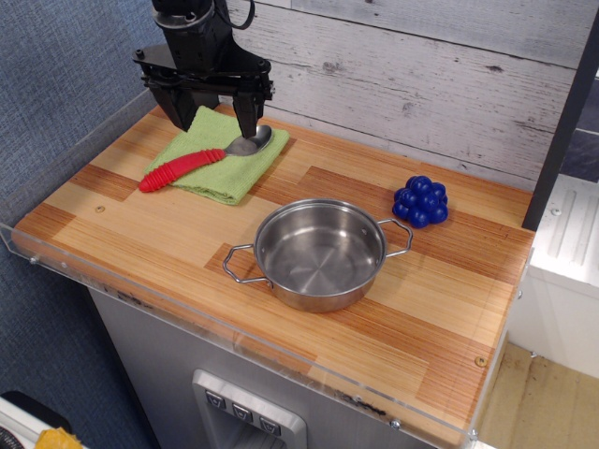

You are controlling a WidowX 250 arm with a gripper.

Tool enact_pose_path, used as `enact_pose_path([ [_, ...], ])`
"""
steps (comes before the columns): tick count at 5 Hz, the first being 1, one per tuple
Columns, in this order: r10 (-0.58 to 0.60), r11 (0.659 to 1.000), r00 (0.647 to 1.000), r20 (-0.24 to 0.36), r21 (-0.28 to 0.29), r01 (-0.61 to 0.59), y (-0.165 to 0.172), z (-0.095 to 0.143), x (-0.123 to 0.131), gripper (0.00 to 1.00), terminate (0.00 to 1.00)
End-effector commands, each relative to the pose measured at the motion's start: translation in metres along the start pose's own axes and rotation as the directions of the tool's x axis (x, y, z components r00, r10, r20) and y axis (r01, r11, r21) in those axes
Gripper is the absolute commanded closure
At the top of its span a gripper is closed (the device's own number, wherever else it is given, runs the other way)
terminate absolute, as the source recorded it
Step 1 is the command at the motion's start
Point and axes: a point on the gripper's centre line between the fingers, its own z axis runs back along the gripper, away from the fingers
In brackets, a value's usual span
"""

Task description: Put the grapes under the green cloth on the edge

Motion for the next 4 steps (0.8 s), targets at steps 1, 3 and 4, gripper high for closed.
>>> enact_pose_path([
  [1, 0.000, 1.000, 1.000, 0.000, 0.000, 0.000, 0.000, 0.000, 0.000, 0.00, 0.00],
  [3, -0.110, 0.992, 0.993, 0.053, -0.051, 0.113, -0.046, 0.011, 0.013, 0.00, 0.00],
  [4, -0.198, 0.974, 0.977, 0.080, -0.093, 0.205, -0.076, 0.013, 0.016, 0.00, 0.00],
])
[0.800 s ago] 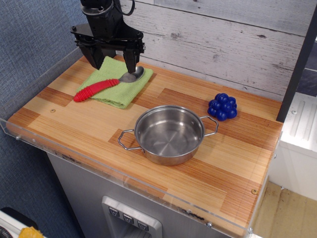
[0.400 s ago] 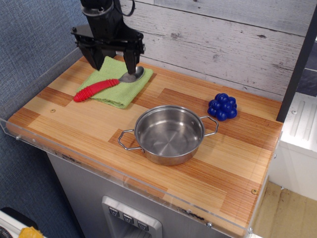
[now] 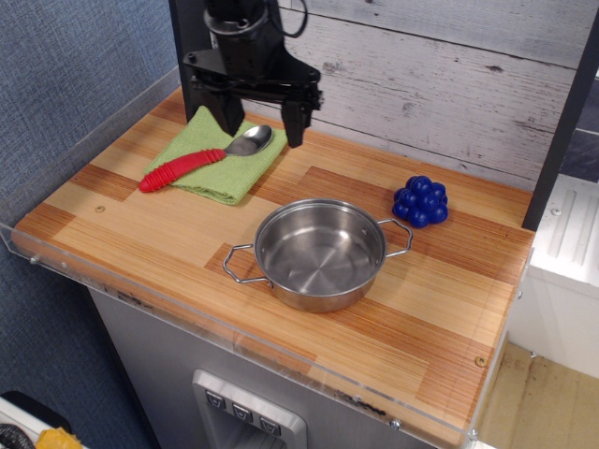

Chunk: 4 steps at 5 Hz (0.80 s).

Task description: Put the grapes under the green cloth on the edge

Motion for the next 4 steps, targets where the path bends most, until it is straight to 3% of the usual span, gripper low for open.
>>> enact_pose_path([
  [1, -0.186, 0.976, 0.978, 0.098, -0.099, 0.195, -0.071, 0.010, 0.028, 0.00, 0.00],
  [2, -0.266, 0.950, 0.960, 0.093, -0.147, 0.277, -0.103, 0.005, 0.032, 0.00, 0.00],
  [4, -0.328, 0.937, 0.945, 0.019, -0.125, 0.328, -0.119, -0.017, 0.031, 0.00, 0.00],
])
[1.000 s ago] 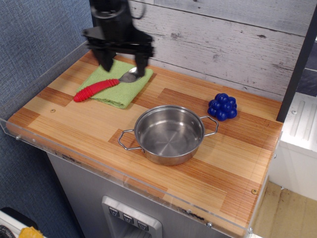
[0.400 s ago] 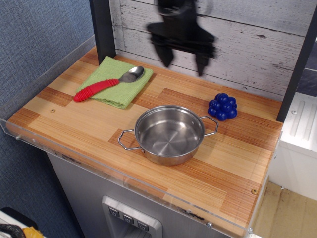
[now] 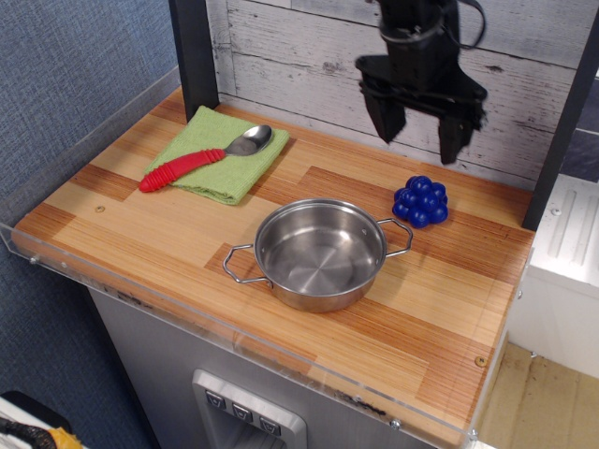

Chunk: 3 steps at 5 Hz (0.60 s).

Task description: Put the grapes under the green cloth on the edge

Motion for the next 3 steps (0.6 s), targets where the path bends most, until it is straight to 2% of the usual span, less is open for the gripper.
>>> enact_pose_path([
  [1, -0.021, 0.999, 1.000, -0.017, 0.023, 0.022, -0.005, -0.003, 0.005, 0.00, 0.00],
  [3, -0.015, 1.000, 0.996, -0.091, 0.022, 0.017, -0.006, -0.022, -0.004, 0.00, 0.00],
])
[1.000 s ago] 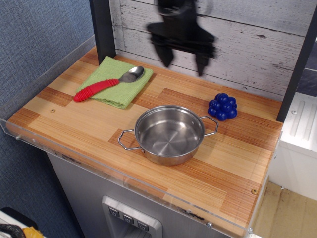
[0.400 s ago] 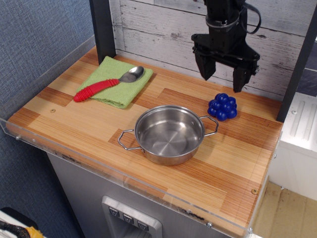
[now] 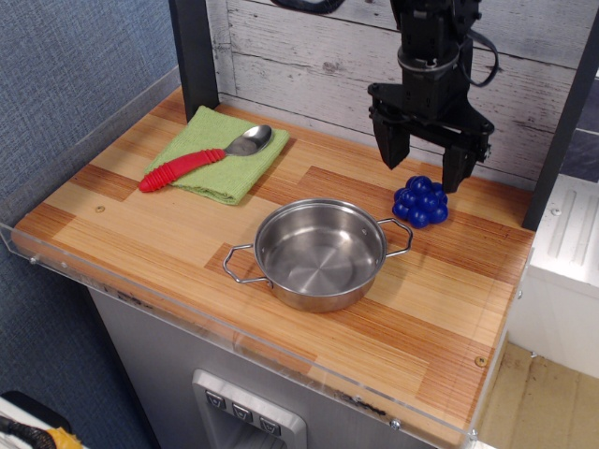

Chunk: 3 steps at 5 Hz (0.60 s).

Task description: Put the grapes under the green cloth on the edge

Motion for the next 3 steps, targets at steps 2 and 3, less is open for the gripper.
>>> enact_pose_path([
  [2, -0.024, 0.999, 0.999, -0.048, 0.028, 0.026, -0.0046, -0.0068, 0.0003, 0.00, 0.00],
  [3, -0.021, 0.999, 0.999, -0.042, 0.024, 0.022, -0.0038, -0.0089, 0.0000, 1.00, 0.00],
])
